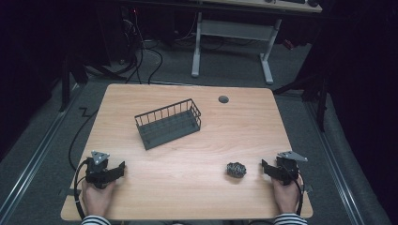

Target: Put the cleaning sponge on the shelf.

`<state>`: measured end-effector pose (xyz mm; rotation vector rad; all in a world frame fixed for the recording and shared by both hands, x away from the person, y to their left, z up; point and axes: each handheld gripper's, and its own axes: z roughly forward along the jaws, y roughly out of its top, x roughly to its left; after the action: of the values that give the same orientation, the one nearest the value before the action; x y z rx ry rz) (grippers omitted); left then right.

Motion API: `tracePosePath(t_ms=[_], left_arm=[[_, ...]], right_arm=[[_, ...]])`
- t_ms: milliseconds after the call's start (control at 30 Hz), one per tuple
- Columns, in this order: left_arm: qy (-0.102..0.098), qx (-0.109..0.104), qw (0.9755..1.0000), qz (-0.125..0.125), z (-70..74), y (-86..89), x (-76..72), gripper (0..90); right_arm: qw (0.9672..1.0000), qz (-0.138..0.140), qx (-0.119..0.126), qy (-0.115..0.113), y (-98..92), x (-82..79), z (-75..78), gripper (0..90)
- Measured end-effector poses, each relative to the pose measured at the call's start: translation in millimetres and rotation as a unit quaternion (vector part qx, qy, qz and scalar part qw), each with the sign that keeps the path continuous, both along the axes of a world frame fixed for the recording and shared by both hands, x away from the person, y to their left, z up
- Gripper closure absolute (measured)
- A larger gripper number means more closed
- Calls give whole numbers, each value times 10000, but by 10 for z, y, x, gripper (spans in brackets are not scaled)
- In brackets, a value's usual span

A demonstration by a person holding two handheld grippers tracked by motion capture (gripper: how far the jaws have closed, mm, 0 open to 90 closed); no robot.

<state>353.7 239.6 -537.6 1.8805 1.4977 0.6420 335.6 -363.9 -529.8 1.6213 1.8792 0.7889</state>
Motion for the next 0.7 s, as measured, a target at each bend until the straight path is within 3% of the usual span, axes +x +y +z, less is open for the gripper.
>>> tracePosePath(t_ms=[533, 700], left_arm=[[10, -2, 10000, -89, 0, 2, 1, 234], [-37, -89, 9999, -74, 7, 11, -5, 256]], right_arm=[[10000, 11, -3, 2, 0, 0, 0, 331], [10000, 34, -10, -2, -1, 1, 0, 328]])
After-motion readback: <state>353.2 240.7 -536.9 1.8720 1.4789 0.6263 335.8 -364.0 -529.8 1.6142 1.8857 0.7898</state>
